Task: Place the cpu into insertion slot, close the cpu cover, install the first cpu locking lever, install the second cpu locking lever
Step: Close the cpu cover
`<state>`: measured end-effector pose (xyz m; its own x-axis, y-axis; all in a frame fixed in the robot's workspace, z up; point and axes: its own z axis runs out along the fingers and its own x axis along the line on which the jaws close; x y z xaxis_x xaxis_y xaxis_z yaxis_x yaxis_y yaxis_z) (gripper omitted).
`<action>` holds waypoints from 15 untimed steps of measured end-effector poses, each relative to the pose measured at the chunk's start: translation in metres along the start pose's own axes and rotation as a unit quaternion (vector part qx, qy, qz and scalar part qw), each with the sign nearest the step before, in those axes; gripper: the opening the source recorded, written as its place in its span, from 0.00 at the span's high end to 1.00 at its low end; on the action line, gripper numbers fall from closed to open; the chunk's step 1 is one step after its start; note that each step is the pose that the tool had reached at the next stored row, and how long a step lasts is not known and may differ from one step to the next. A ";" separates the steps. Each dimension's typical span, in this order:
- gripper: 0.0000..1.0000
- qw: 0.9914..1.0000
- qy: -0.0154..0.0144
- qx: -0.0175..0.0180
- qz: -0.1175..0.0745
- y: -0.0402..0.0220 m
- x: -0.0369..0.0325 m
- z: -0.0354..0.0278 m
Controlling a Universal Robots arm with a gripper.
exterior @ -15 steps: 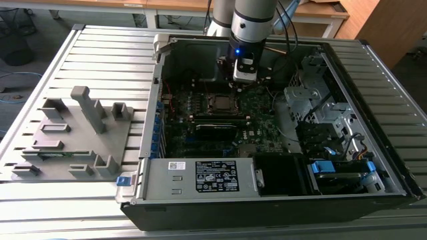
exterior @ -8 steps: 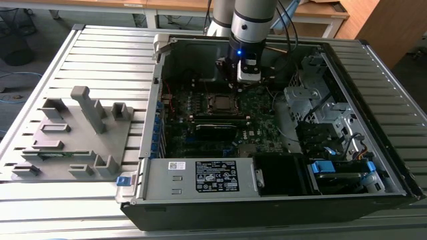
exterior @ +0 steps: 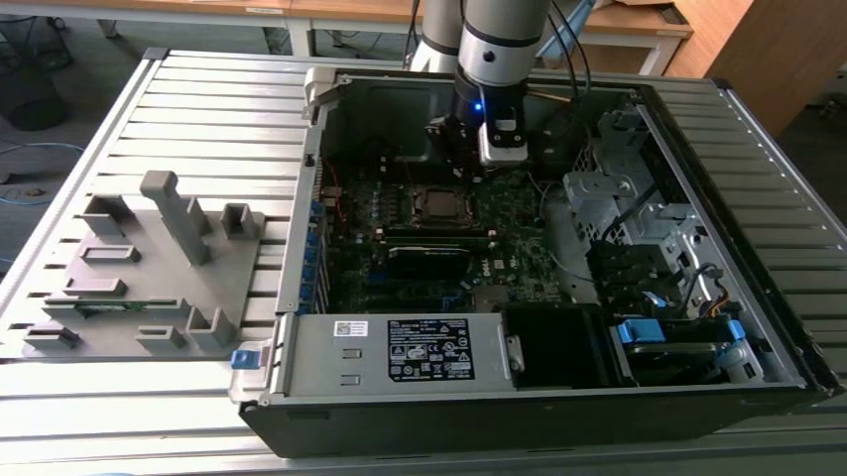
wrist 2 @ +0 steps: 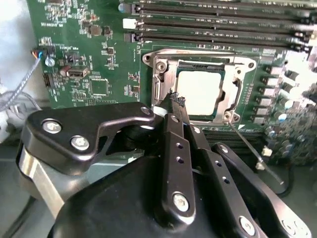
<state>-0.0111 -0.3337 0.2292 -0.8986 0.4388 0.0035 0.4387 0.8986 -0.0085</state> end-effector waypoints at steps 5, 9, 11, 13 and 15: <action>0.89 0.999 0.000 0.000 -0.042 0.0000 0.0000 0.0012; 0.89 0.997 -0.001 0.000 -0.074 0.0000 0.0000 0.0019; 0.89 0.996 -0.001 0.000 -0.087 0.0000 0.0000 0.0023; 0.89 0.995 -0.001 0.000 -0.098 0.0000 0.0000 0.0026; 0.89 0.994 -0.001 0.000 -0.107 -0.0001 0.0003 0.0029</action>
<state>-0.0114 -0.3337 0.2264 -0.9712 0.2381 0.0037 0.2380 0.9712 -0.0082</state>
